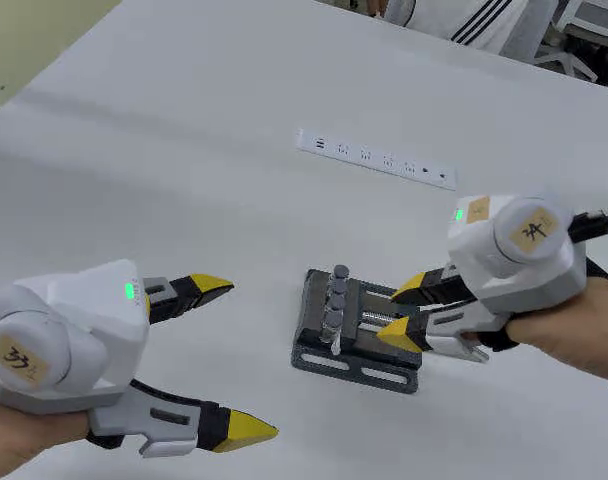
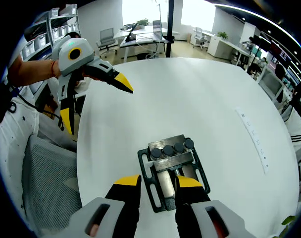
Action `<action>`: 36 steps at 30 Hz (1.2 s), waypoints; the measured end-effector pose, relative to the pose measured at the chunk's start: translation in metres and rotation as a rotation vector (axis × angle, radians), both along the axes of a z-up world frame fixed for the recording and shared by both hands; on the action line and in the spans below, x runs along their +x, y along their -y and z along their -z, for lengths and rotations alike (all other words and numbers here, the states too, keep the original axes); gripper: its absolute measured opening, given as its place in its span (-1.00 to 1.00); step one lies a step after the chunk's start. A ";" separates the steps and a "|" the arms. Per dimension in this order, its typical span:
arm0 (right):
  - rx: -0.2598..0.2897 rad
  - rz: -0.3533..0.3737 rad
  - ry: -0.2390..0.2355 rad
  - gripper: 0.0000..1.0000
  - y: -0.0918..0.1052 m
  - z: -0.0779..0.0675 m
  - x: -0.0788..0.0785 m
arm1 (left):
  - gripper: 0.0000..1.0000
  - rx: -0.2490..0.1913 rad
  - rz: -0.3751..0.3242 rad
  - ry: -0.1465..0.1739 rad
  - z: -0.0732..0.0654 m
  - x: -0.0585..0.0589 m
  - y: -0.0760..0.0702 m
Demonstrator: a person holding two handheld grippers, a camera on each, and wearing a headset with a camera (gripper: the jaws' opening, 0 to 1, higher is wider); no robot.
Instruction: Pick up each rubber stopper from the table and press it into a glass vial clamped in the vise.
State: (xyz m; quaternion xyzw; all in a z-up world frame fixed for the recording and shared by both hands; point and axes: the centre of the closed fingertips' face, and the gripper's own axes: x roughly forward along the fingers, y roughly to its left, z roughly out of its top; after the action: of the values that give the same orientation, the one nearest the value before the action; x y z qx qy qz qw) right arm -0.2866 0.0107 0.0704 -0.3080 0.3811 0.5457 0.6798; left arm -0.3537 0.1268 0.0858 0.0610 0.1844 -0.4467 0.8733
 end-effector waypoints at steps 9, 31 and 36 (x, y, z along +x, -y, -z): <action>0.104 0.103 0.014 -0.33 0.030 -0.001 -0.008 | 0.86 -0.030 -0.022 -0.017 0.000 0.000 0.000; 0.349 0.261 0.044 0.49 0.077 0.009 -0.033 | 0.98 0.004 -0.019 -0.058 0.017 0.001 0.005; 0.395 0.307 0.052 0.56 0.083 0.006 -0.031 | 0.98 0.030 -0.023 -0.049 0.019 0.006 0.004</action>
State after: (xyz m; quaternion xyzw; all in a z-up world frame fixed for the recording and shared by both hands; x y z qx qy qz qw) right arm -0.3176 -0.0721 0.0647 -0.1217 0.2917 0.4917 0.8114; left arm -0.3476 0.1226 0.0663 0.0610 0.2132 -0.4353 0.8726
